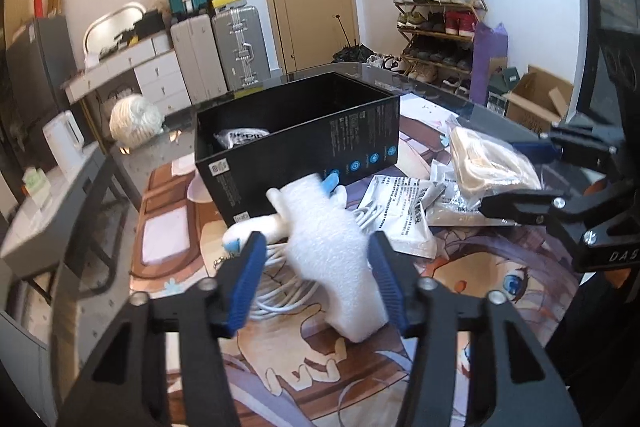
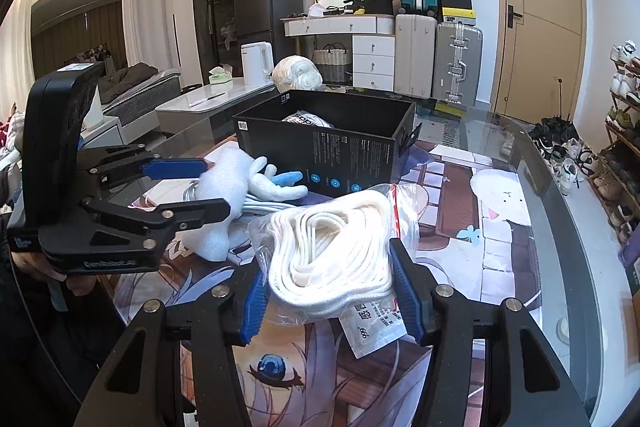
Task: Organize soft objects
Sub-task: 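Grasp the white foam piece with the left tool while the right tool lifts the rope bag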
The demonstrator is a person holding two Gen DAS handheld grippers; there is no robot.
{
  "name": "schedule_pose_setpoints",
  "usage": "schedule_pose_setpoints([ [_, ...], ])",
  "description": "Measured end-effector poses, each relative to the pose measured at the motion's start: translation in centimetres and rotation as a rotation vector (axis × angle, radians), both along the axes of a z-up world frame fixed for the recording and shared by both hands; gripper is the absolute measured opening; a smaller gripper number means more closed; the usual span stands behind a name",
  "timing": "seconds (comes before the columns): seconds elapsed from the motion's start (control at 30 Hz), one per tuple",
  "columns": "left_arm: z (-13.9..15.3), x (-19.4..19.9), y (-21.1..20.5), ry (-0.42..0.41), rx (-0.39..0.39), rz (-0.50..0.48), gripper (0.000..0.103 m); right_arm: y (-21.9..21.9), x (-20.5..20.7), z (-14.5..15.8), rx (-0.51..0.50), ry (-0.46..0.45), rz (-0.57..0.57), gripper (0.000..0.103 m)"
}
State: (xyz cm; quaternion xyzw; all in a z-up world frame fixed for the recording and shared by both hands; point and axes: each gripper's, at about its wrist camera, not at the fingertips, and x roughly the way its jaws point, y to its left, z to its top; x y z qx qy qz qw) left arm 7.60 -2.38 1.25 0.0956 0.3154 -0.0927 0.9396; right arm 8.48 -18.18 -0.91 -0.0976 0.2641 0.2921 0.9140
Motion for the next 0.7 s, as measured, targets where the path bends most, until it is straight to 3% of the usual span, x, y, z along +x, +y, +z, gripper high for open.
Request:
schedule_pose_setpoints([
  [0.03, -0.1, 0.0, -0.2, -0.002, 0.013, -0.005, 0.04, 0.0, 0.0, 0.0, -0.001, -0.001, 0.0, 0.055],
  [0.17, -0.2, -0.3, -0.5, -0.011, 0.032, -0.02, 0.038, 0.0, 0.1, 0.0, -0.001, 0.004, -0.002, 0.055],
  [0.7, 2.1, -0.9, 1.6, -0.038, -0.119, -0.017, 0.037, 0.3, -0.4, 0.7, 0.024, -0.018, 0.02, 0.055],
])
